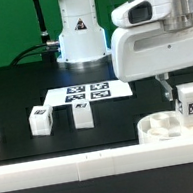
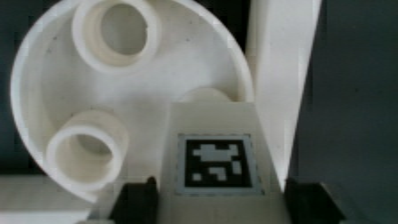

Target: Assemble stool

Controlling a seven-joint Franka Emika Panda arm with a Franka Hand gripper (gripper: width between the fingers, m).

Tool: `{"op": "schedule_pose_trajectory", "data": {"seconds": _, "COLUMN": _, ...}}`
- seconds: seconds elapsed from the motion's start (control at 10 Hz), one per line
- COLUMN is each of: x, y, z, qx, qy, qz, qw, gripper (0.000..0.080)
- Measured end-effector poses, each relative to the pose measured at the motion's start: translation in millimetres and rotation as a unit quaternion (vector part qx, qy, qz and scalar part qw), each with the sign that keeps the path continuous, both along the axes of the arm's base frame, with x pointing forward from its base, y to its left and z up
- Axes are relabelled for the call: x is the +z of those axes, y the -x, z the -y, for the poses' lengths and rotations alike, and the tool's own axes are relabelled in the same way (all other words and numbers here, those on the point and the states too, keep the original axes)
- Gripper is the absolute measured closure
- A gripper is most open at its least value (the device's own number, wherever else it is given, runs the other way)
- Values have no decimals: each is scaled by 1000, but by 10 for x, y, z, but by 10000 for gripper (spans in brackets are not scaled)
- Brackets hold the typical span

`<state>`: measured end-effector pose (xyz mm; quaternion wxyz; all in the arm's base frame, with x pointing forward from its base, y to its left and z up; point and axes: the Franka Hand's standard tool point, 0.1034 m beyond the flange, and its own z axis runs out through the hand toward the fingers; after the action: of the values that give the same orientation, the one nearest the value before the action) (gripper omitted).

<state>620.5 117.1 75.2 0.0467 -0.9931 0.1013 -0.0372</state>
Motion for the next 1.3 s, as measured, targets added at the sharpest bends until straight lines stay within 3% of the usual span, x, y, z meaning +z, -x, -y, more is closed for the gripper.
{"op": "schedule_pose_trajectory", "data": {"seconds": 0.3, "x": -11, "y": 100, "z": -54, "qx": -195, "qy": -19, "qz": -22, "qw": 980, "gripper": 462}}
{"op": "schedule_pose_trajectory", "data": {"seconds": 0.6, "x": -16, "y": 97, "z": -62, "qx": -368, "qy": -60, "qz": -40, "qw": 927, "gripper": 462}}
{"op": "schedule_pose_trajectory", "data": {"seconds": 0.8, "x": -13, "y": 92, "z": -71, "qx": -474, "qy": -90, "qz": -62, "qw": 873, "gripper": 462}}
{"op": "schedule_pose_trajectory", "data": {"seconds": 1.0, "x": -10, "y": 89, "z": -77, "qx": -491, "qy": -95, "qz": -66, "qw": 864, "gripper": 462}}
{"op": "schedule_pose_trajectory", "data": {"seconds": 1.1, "x": -13, "y": 91, "z": -79, "qx": -487, "qy": -95, "qz": -66, "qw": 866, "gripper": 390}}
{"op": "schedule_pose_trajectory", "data": {"seconds": 1.2, "x": -9, "y": 92, "z": -82, "qx": -483, "qy": -95, "qz": -66, "qw": 868, "gripper": 390}}
{"op": "schedule_pose_trajectory", "data": {"seconds": 1.3, "x": 36, "y": 104, "z": -91, "qx": -459, "qy": -92, "qz": -67, "qw": 881, "gripper": 210}}
